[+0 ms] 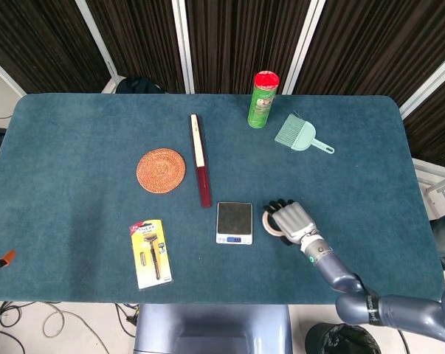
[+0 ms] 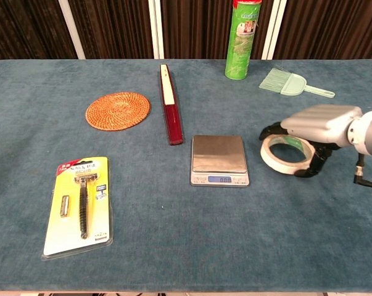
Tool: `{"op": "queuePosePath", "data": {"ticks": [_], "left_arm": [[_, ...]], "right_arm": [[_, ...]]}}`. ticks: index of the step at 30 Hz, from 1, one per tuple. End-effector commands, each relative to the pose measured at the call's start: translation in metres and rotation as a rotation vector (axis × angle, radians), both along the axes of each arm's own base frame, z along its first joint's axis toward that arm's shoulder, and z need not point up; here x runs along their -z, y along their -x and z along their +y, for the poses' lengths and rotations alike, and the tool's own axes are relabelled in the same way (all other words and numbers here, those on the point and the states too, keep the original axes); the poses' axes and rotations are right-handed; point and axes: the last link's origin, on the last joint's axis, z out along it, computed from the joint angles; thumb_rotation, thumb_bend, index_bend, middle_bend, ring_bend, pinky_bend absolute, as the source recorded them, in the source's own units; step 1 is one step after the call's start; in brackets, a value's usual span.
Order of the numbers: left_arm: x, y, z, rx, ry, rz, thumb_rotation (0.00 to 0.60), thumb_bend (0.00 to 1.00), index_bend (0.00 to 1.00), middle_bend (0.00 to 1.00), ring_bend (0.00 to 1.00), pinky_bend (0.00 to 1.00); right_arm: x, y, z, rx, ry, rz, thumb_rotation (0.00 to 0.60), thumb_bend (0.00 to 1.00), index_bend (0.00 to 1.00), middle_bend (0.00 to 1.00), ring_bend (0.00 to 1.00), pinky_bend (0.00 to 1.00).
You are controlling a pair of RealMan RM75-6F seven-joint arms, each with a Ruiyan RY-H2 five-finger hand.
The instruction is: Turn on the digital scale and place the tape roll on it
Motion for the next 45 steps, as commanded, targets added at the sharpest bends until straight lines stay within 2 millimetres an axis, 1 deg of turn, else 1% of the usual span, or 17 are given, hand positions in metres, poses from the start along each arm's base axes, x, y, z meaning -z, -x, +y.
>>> {"op": "queuePosePath", "data": {"ticks": [1,5,10,14,18,26,29,33,39,42,45], "left_arm": [[-0.001,0.0,0.0,0.0,-0.002,-0.003,0.6,0.04,0.0,0.0,0.0,0.0],[-0.003,0.001,0.0,0.0,-0.005,-0.01,0.6,0.04,0.0,0.0,0.0,0.0],[-0.006,0.002,0.0,-0.002,-0.008,-0.015,0.6,0.04,0.0,0.0,0.0,0.0],[-0.006,0.003,0.0,-0.004,-0.006,-0.019,0.6,0.04,0.0,0.0,0.0,0.0],[-0.008,0.004,0.001,-0.006,-0.01,-0.024,0.6,0.04,0.0,0.0,0.0,0.0],[-0.008,0.004,0.001,-0.01,-0.007,-0.026,0.6,0.04,0.0,0.0,0.0,0.0],[-0.008,0.004,0.001,-0.009,-0.007,-0.025,0.6,0.04,0.0,0.0,0.0,0.0],[-0.009,0.004,0.002,-0.002,-0.01,-0.023,0.6,0.04,0.0,0.0,0.0,0.0],[-0.009,0.004,0.002,-0.003,-0.011,-0.024,0.6,0.04,0.0,0.0,0.0,0.0],[-0.009,0.004,0.002,-0.002,-0.014,-0.023,0.6,0.04,0.0,0.0,0.0,0.0],[-0.008,0.004,0.002,-0.002,-0.012,-0.021,0.6,0.04,0.0,0.0,0.0,0.0]], "right_arm": [[-0.002,-0.018,-0.004,-0.036,0.008,-0.014,0.6,0.44,0.15,0.28,0.35,0.41],[0.001,-0.042,-0.008,-0.069,0.004,-0.032,0.6,0.43,0.15,0.28,0.35,0.49],[0.012,-0.072,-0.009,-0.102,-0.019,-0.049,0.6,0.43,0.15,0.28,0.35,0.56],[0.023,-0.087,-0.008,-0.116,-0.036,-0.047,0.6,0.43,0.15,0.28,0.35,0.62],[0.032,-0.097,-0.005,-0.126,-0.045,-0.048,0.6,0.43,0.15,0.28,0.35,0.66],[0.047,-0.106,-0.003,-0.142,-0.052,-0.03,0.6,0.43,0.15,0.28,0.33,0.74],[0.05,-0.106,-0.005,-0.134,-0.05,-0.024,0.6,0.43,0.15,0.28,0.3,0.76],[0.052,-0.106,-0.006,-0.132,-0.052,-0.016,0.6,0.43,0.13,0.23,0.2,0.79],[0.053,-0.104,-0.007,-0.124,-0.061,0.0,0.6,0.43,0.09,0.16,0.13,0.83],[0.052,-0.104,-0.005,-0.126,-0.072,0.013,0.6,0.4,0.07,0.13,0.11,0.84],[0.051,-0.105,-0.006,-0.123,-0.062,0.023,0.6,0.31,0.01,0.07,0.07,0.86]]}}
